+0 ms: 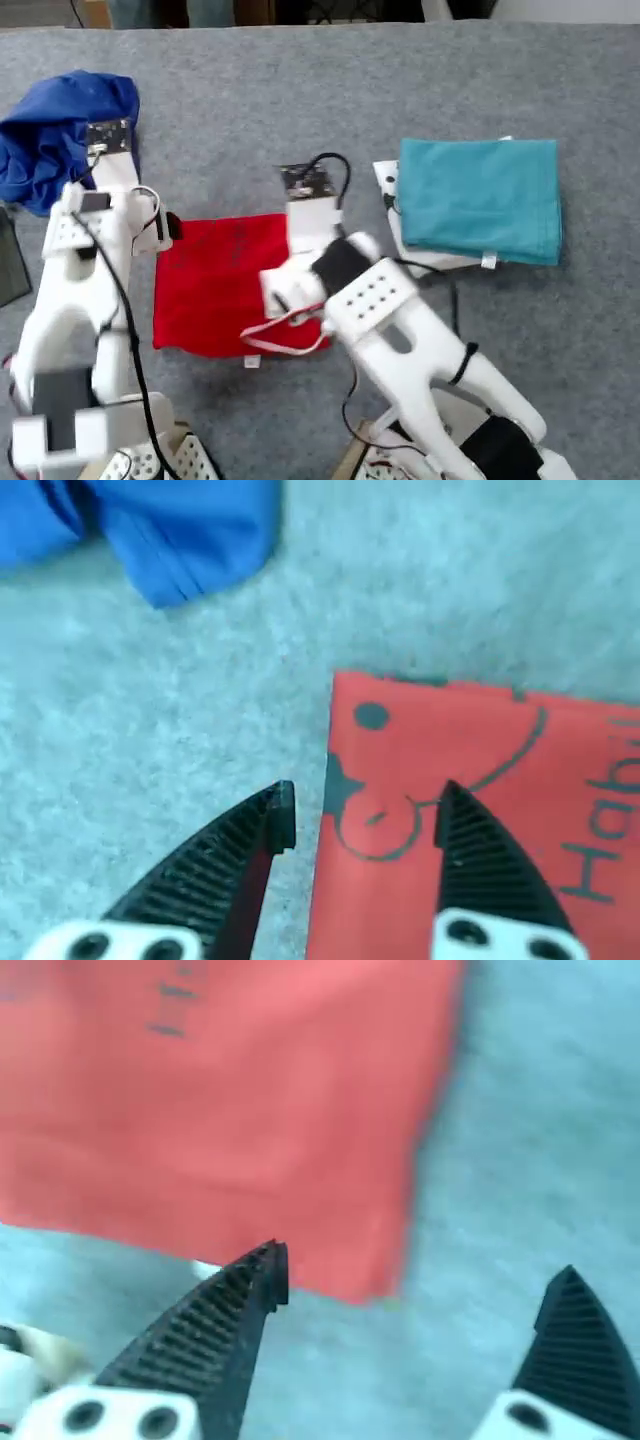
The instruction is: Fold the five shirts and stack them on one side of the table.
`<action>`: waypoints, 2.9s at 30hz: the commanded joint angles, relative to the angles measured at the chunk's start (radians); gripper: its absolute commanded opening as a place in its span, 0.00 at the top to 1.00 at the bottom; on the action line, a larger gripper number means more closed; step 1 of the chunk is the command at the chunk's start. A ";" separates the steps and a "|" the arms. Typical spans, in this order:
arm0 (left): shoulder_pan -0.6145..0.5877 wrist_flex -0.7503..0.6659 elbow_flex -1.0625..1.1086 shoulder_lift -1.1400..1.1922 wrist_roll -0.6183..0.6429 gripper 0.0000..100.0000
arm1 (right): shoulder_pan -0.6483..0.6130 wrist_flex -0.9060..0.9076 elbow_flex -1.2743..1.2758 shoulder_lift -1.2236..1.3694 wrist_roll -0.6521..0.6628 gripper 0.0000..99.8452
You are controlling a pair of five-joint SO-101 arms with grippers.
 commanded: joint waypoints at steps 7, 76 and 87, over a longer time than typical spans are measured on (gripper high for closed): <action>-0.005 0.121 -0.334 0.361 0.057 0.74 | -0.063 -0.440 0.113 0.355 -0.175 0.61; -0.153 0.755 -1.090 0.488 0.087 0.73 | 0.931 -0.203 -0.470 0.231 0.891 0.99; -0.153 0.755 -1.089 0.494 0.046 0.73 | 1.146 -0.203 -0.475 0.341 1.100 0.98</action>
